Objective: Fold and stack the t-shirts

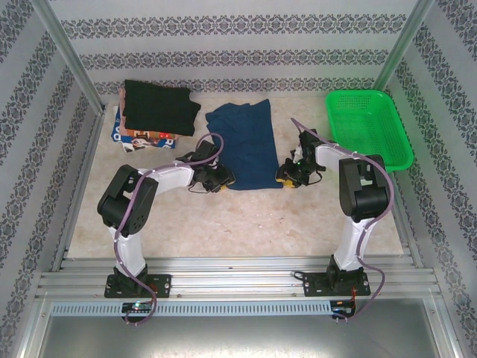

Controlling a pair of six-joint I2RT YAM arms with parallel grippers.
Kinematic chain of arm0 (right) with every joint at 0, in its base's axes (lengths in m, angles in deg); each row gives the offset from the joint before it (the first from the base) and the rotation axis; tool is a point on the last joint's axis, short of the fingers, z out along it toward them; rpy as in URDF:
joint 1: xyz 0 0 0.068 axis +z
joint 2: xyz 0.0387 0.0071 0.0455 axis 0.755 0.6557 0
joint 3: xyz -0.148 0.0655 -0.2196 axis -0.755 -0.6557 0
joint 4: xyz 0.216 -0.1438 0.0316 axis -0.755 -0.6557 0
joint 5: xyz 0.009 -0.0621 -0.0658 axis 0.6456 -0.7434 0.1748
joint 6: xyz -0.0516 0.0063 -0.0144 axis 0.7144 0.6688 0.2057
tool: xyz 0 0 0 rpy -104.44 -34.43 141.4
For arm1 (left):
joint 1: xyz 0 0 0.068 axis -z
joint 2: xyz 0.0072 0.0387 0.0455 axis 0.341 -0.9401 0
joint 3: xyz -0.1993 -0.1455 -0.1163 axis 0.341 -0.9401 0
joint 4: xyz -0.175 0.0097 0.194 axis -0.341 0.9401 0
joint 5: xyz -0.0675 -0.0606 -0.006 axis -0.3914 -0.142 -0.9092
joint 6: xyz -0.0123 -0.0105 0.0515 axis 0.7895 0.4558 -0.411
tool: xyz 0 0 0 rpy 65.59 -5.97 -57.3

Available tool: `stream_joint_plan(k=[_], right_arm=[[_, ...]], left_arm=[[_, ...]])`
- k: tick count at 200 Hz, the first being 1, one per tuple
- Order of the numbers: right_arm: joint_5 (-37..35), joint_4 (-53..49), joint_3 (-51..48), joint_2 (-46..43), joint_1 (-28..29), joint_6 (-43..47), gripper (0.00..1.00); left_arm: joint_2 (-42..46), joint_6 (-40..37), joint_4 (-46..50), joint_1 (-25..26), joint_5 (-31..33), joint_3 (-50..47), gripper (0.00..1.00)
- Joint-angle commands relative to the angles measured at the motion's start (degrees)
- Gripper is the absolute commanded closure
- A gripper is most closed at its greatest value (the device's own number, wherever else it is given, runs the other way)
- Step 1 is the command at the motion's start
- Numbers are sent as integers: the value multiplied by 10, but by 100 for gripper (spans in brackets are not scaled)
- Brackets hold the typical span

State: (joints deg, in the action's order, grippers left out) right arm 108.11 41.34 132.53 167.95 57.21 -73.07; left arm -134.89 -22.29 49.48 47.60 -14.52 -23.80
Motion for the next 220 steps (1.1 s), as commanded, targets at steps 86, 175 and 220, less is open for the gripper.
stream_joint_plan(k=[86, 175, 220], right_arm=[[17, -43, -54, -116, 26, -26, 100], [18, -93, -237, -382, 137, -167, 100], [12, -156, -129, -381, 136, -153, 100]], left_arm=[[118, -35, 75, 15, 12, -66, 94], [387, 104, 132, 107, 47, -264, 96], [449, 108, 177, 84, 44, -227, 96]])
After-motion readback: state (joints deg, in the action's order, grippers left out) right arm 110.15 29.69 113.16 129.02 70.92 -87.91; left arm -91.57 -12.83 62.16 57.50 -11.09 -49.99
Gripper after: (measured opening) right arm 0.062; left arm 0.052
